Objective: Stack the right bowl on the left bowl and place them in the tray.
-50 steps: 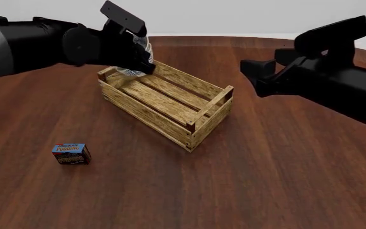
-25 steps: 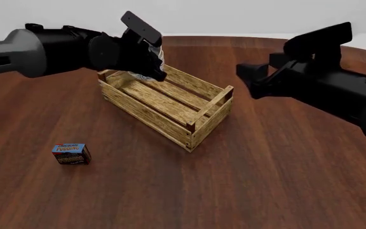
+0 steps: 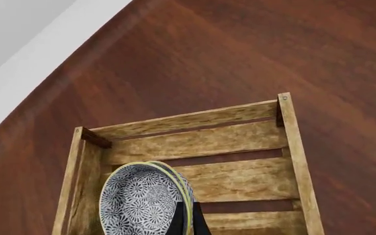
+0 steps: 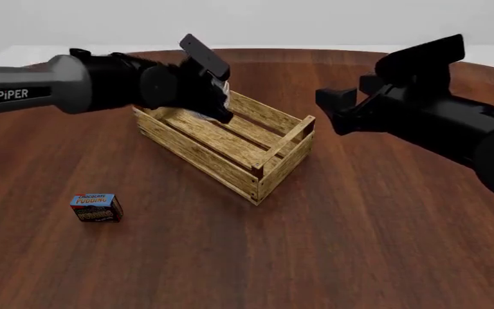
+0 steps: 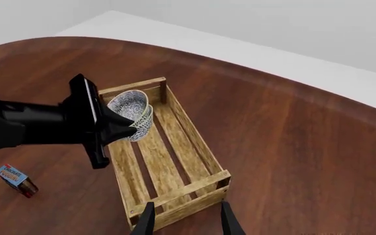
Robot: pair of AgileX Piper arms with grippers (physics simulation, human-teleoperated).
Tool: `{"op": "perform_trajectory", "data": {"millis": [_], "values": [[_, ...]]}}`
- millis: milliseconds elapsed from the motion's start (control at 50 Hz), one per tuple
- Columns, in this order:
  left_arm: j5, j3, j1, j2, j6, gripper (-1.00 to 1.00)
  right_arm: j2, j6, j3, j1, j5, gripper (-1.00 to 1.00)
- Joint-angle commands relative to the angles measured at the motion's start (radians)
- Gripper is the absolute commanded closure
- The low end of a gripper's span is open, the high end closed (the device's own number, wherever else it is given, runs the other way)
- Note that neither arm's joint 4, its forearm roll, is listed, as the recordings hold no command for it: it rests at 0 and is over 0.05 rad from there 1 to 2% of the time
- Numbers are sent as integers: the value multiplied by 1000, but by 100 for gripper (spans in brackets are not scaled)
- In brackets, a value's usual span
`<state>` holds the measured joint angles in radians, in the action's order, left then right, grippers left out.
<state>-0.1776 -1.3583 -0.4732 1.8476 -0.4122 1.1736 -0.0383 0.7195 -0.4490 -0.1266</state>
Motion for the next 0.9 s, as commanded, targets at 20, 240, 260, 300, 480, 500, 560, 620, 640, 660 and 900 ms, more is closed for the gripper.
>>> {"op": "perform_trajectory", "data": {"millis": [20, 240, 260, 300, 480, 500, 560, 620, 640, 660, 900], "values": [[30, -9, -5, 28, -10, 100, 8, 0, 1, -2, -2, -100], [38, -41, -4, 77, -25, 100, 11, 0, 4, 1, -2, -100], [36, -45, -4, 81, -24, 100, 12, 0, 4, 0, -2, -100], [33, -57, -6, 93, -23, 100, 14, 0, 4, -2, -3, -100], [34, -87, -2, 137, -36, 100, 15, 0, 5, -1, -3, -100], [31, -90, -1, 140, -38, 100, 15, 0, 5, -1, -3, -100], [29, -101, -1, 152, -42, 100, 15, 0, 5, -1, -3, -100], [22, -118, -3, 164, -45, 100, 17, 0, 5, -2, -5, -100], [20, -124, -4, 169, -47, 100, 16, 0, 5, -2, -4, -100], [17, -131, -6, 175, -46, 100, 16, 0, 5, -2, -4, -100], [-13, -206, -7, 236, -48, 100, 18, 4, 7, 0, -4, -100]]}}
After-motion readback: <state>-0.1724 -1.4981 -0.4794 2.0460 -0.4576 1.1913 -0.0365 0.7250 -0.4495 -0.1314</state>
